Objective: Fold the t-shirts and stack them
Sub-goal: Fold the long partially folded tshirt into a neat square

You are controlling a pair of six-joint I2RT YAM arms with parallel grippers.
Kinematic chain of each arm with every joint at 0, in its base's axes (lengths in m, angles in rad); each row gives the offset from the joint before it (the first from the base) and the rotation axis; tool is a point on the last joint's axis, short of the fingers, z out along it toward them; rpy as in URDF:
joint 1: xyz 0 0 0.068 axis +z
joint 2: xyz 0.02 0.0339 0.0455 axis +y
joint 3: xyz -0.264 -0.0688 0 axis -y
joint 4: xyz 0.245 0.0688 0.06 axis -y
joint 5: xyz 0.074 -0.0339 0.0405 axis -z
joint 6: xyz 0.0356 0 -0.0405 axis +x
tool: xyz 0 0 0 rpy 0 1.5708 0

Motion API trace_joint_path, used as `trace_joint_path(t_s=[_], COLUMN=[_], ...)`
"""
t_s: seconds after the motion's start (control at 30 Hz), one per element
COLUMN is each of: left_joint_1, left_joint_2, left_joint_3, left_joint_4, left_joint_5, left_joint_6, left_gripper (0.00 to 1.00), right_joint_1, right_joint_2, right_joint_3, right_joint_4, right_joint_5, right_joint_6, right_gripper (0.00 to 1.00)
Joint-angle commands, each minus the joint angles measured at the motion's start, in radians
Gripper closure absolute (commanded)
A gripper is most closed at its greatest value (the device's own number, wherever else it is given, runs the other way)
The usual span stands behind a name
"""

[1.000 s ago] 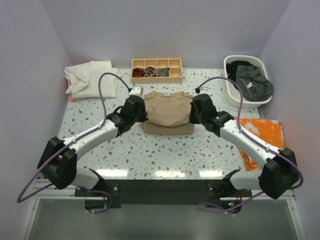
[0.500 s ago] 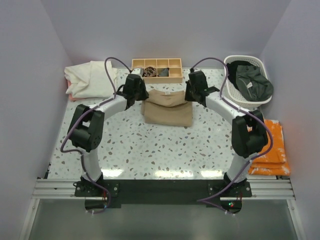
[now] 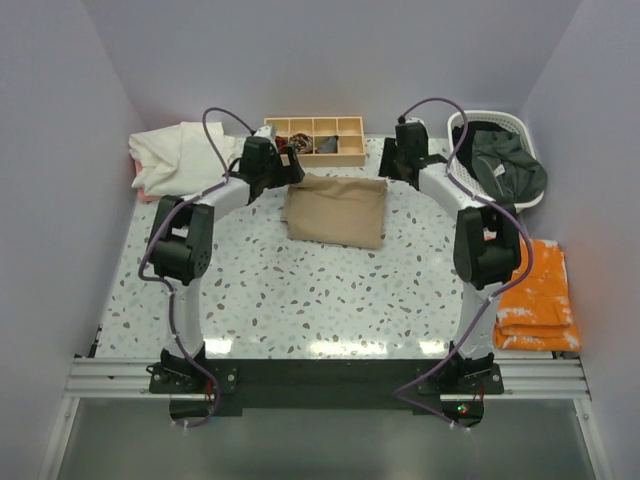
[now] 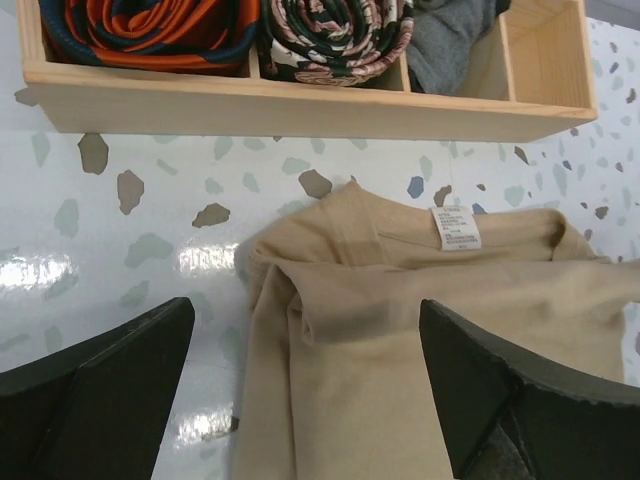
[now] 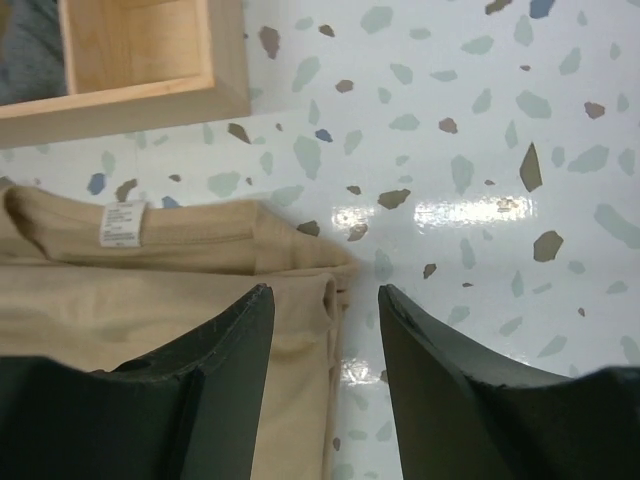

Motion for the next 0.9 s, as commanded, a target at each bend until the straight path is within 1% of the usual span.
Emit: trace_joint_path(t_s=[0.0,0.03,0.07,0.13,0.17,0.27,0.3,0.37,0.43,0.6,0.73,0.87], left_joint_1=[0.0,-0.001,-0.001,-0.007,-0.012,-0.029,-0.032,-0.031,-0.031,-0.031,-0.026,-0.018], left_joint_2=[-0.179,-0.211,-0.219,-0.224,-0.212,-0.112,-0.063,-0.029,0.009,0.106,0.16,0.213], left_joint_3=[-0.063,-0.08,-0.088,-0.094,-0.079,0.01,0.023,0.029,0.042,0.135,0.182,0.269], left_joint_4=[0.082,0.114,0.118,0.153,0.161,0.116,0.127,0.154,0.188,0.179,0.19,0.184], left_joint_5=[0.11,0.145,0.22,0.298,0.381,0.484,0.507,0.547,0.575,0.641,0.625,0.579], left_joint_6=[0.018,0.015,0.003,-0.011,-0.016,-0.019,-0.025,-0.062,-0.076,-0.074,-0.065,-0.025], left_gripper=[0.0,0.0,0.0,0.0,0.0,0.0,0.0,0.0,0.0,0.0,0.0,0.0], right_joint_1=[0.018,0.024,0.029,0.058,0.067,0.087,0.086,0.089,0.087,0.087,0.079,0.067], right_joint_2=[-0.117,-0.129,-0.131,-0.128,-0.116,-0.065,-0.048,-0.016,-0.004,0.062,0.13,0.196], right_joint_3=[0.015,0.003,-0.003,-0.013,-0.008,0.019,0.029,0.048,0.049,0.084,0.14,0.217], right_joint_4=[0.023,0.026,0.019,0.017,0.013,0.011,0.008,0.003,0.011,0.006,-0.007,-0.018], right_joint_5=[-0.152,-0.176,-0.231,-0.275,-0.281,-0.334,-0.362,-0.371,-0.371,-0.382,-0.354,-0.304], right_joint_6=[-0.009,0.004,0.018,0.021,0.026,0.058,0.064,0.077,0.078,0.08,0.067,0.035], right_gripper=[0.49,0.49,0.49,0.49,0.49,0.49,0.49,0.5,0.49,0.5,0.5,0.5])
